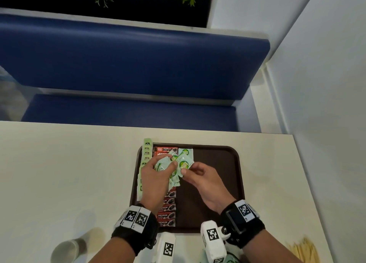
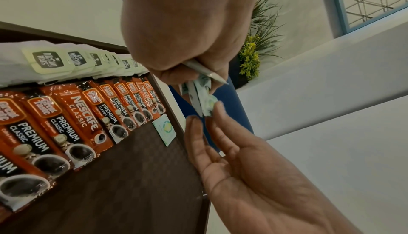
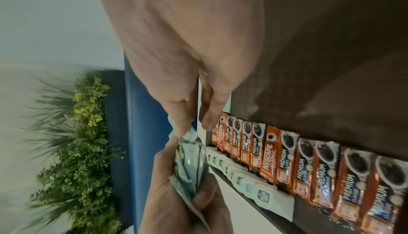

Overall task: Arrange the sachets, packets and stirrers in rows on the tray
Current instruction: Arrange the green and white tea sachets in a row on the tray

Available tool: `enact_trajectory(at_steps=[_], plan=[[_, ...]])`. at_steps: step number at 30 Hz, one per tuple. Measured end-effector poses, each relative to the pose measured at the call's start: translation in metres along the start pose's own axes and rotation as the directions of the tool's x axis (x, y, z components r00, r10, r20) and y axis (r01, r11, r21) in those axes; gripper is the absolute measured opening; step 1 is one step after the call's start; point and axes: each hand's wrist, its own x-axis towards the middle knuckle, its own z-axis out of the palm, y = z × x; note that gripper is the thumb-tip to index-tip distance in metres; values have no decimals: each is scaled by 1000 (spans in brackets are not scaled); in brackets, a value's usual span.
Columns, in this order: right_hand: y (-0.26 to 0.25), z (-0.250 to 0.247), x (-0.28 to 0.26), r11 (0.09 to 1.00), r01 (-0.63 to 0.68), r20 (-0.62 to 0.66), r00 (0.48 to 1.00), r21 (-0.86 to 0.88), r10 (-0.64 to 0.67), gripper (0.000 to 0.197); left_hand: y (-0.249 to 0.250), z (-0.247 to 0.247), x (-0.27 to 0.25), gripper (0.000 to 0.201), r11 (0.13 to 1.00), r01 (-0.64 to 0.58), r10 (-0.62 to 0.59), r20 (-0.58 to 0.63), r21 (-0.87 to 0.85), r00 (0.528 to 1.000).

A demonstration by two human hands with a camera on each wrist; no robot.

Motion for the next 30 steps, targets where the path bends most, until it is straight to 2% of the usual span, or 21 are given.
enact_trajectory(at_steps=[2,5,6,7,9,11,12,19,22,30], plan=[[6,1,2,1000,-24,-15,1000,21,24,25,-4,-2,2,21,1000,-6,6,-16,22,1000],[10,-8,18,996,6,-138,990,93,7,19,-10,-9,4,21,999,-4,7,-69,44,998],[12,-14,27,999,30,-190,982,39,-22,15,-12,-13,5,22,999,14,-11,-88,33,996],[16,-22,37,995,51,-233,970,-85,-70,15,-13,-16,5,21,999,32,-30,-100,19,994],[23,-36,55,896,78,-226,955,-437,-194,23,-16,-25,7,20,999,53,-52,-110,4,993],[29,-44,70,703,88,-132,958,-706,-253,28,-16,-31,6,19,998,67,-69,-107,-20,992],[31,-46,75,625,99,-96,958,-775,-271,28,-16,-34,5,18,997,73,-77,-105,-35,992],[30,-39,107,408,164,24,944,-898,-328,24,-19,-47,0,18,995,75,-82,-100,-72,992],[32,-38,116,390,154,18,944,-908,-331,19,-22,-51,-1,18,994,91,-97,-109,-63,989],[35,-40,119,457,114,-53,940,-882,-337,15,-25,-52,-1,19,992,107,-113,-108,-62,988]])
